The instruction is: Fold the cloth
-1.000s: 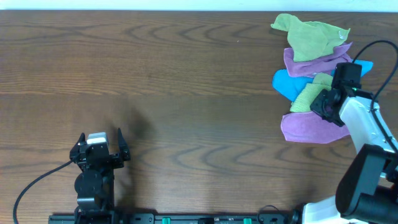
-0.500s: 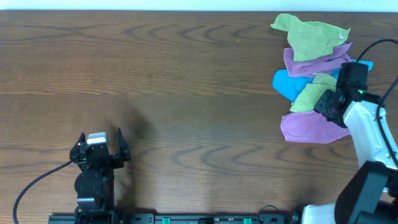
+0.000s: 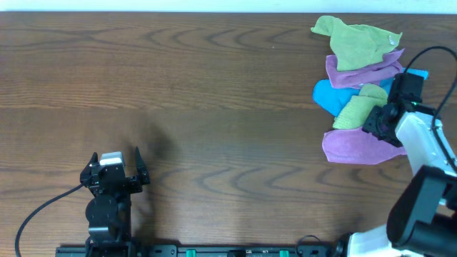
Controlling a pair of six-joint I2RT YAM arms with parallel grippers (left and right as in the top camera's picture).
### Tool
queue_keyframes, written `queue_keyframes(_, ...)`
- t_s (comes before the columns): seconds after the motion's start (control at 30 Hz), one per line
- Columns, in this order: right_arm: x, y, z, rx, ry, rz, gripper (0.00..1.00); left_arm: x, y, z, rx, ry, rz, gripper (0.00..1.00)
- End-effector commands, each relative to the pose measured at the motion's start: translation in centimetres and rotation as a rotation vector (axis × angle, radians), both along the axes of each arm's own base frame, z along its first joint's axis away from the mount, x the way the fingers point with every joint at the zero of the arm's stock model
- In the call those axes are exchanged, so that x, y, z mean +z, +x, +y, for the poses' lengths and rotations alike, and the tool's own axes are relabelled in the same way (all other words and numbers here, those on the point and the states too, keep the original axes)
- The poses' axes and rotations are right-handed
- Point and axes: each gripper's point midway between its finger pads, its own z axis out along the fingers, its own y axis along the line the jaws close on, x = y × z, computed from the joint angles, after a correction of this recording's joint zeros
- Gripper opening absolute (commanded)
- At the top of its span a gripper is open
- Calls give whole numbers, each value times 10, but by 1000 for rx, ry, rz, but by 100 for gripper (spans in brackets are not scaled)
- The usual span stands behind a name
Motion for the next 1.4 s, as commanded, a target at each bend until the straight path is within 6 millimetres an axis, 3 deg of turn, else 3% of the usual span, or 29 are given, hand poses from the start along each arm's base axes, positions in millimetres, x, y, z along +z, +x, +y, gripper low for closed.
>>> queue_keyframes(0.0,-10,4,-1,43,6,25,46,-17,-1,2,16,-9,39,95)
queue_keyframes(0.1,-19,4,0,47,16,45,10,-17,-1,2,15,-9,39,95)
queue_keyframes(0.17,-16,6,2,52,30,31,2,-17,-1,3,16,-9,39,95)
queue_keyframes(0.27,-7,7,6,59,45,13,1,-17,-1,2,16,-9,38,95)
queue_keyframes(0.43,29,1,8,49,41,-16,2,-17,-1,3,16,-9,39,95)
queue_keyframes(0.5,49,-1,9,47,32,-47,29,-17,-1,2,16,-9,39,95)
queue_keyframes(0.53,62,-1,9,47,24,-68,8,-17,-1,2,15,-9,39,95)
queue_keyframes(0.57,73,-2,9,47,17,-88,2,-17,-1,2,16,-9,39,95)
queue_keyframes(0.8,123,-7,10,50,-25,-209,2,-17,-1,2,15,-9,39,96)
queue_keyframes(0.83,125,-7,10,50,-31,-214,15,-17,-1,2,16,-9,39,95)
queue_keyframes(0.87,124,-8,10,58,-33,-211,23,-17,-1,2,16,-9,39,96)
queue_keyframes(0.93,112,-7,10,67,-29,-189,26,-17,-1,3,16,-9,39,95)
queue_keyframes(1.03,79,-10,11,70,-2,-118,34,-17,-1,3,16,-9,39,95)
queue_keyframes(1.1,59,-10,11,85,7,-71,49,-17,-1,2,15,-9,39,95)
queue_keyframes(1.2,39,-8,10,89,20,-20,51,-17,-1,2,16,-9,39,95)
queue_keyframes(1.37,13,-5,9,97,40,33,41,-17,-1,2,16,-9,39,95)
